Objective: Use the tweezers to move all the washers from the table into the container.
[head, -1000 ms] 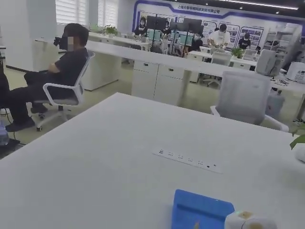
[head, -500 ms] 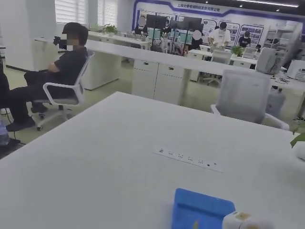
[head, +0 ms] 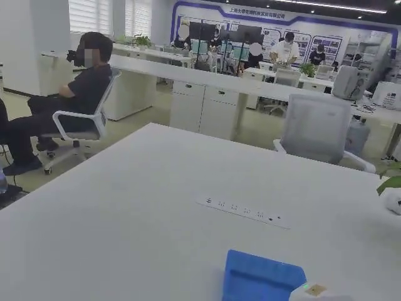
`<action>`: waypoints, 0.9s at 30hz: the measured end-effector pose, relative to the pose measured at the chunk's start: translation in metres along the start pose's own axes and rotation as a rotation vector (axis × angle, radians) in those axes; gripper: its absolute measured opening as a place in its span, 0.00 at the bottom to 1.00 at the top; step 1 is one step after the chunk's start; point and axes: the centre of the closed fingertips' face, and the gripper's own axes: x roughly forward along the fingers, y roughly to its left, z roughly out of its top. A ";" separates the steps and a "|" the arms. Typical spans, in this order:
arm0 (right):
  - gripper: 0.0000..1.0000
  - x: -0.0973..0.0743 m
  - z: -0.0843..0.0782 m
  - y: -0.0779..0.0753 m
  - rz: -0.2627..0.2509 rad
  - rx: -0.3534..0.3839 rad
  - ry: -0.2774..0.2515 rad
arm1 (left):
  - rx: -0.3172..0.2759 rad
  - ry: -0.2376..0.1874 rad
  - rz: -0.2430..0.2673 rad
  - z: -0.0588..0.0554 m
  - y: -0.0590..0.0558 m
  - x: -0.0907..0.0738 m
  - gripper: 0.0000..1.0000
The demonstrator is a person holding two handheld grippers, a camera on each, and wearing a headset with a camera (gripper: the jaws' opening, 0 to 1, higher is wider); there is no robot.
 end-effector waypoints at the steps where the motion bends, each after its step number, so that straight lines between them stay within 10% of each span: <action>1: 0.00 0.000 0.000 -0.001 0.000 0.003 0.002 | 0.000 0.000 0.000 0.000 0.000 0.000 0.91; 4: 0.00 0.000 0.000 -0.003 0.000 0.083 0.009 | 0.003 0.002 -0.002 0.000 -0.001 0.000 0.91; 27: 0.00 -0.019 0.024 -0.010 0.010 0.052 -0.020 | 0.000 -0.006 0.000 0.002 0.000 -0.001 0.91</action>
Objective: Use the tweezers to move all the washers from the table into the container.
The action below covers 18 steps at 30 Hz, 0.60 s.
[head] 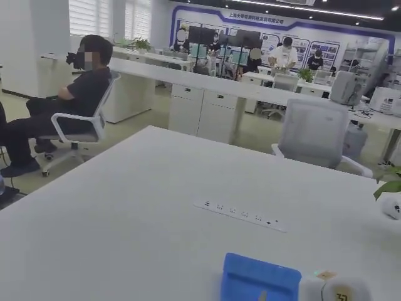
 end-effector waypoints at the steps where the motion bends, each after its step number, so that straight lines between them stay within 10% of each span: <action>1: 0.00 -0.001 0.003 -0.001 -0.001 0.005 -0.008 | 0.001 0.000 0.000 0.000 0.000 0.000 0.91; 18: 0.00 -0.003 0.045 -0.019 -0.039 -0.001 -0.093 | -0.001 0.007 0.003 -0.001 0.000 0.000 0.90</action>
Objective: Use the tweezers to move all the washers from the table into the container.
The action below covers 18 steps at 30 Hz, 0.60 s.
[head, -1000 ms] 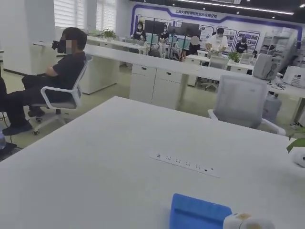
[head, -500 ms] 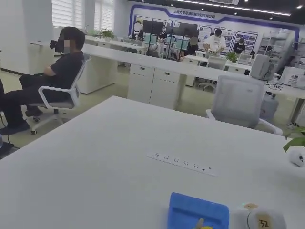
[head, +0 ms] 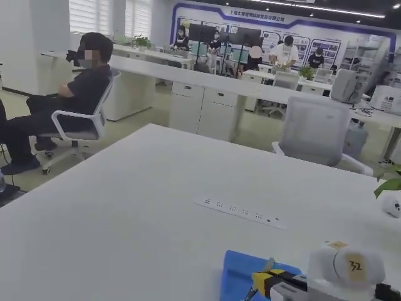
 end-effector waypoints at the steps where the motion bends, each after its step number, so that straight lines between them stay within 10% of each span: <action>1: 0.00 0.001 0.002 -0.001 -0.004 0.004 -0.007 | 0.000 0.003 0.001 -0.001 0.000 0.000 0.90; 18: 0.00 0.032 -0.008 -0.012 -0.041 -0.027 0.028 | 0.003 0.021 -0.007 -0.004 -0.001 0.000 0.90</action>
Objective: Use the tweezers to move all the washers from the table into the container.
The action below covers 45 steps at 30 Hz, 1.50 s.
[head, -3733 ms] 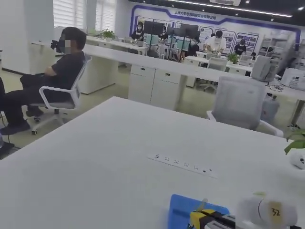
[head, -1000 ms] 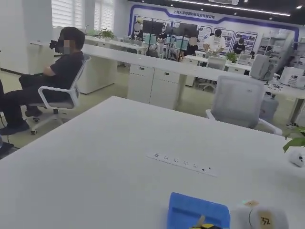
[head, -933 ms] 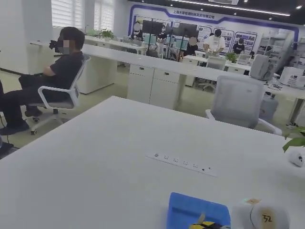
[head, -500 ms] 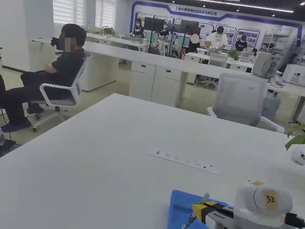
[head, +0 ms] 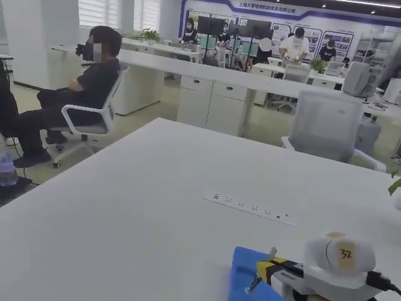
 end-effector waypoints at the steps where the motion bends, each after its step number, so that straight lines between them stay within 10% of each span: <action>1: 0.00 0.001 -0.002 0.000 -0.002 -0.005 0.006 | -0.001 0.001 -0.001 0.000 0.000 0.000 0.90; 23: 0.01 0.017 -0.036 0.002 0.011 -0.006 0.091 | -0.015 -0.001 0.013 0.000 0.003 -0.001 0.89; 45: 0.02 -0.005 -0.021 -0.006 -0.025 0.008 0.044 | -0.005 0.007 0.009 -0.002 0.002 -0.001 0.87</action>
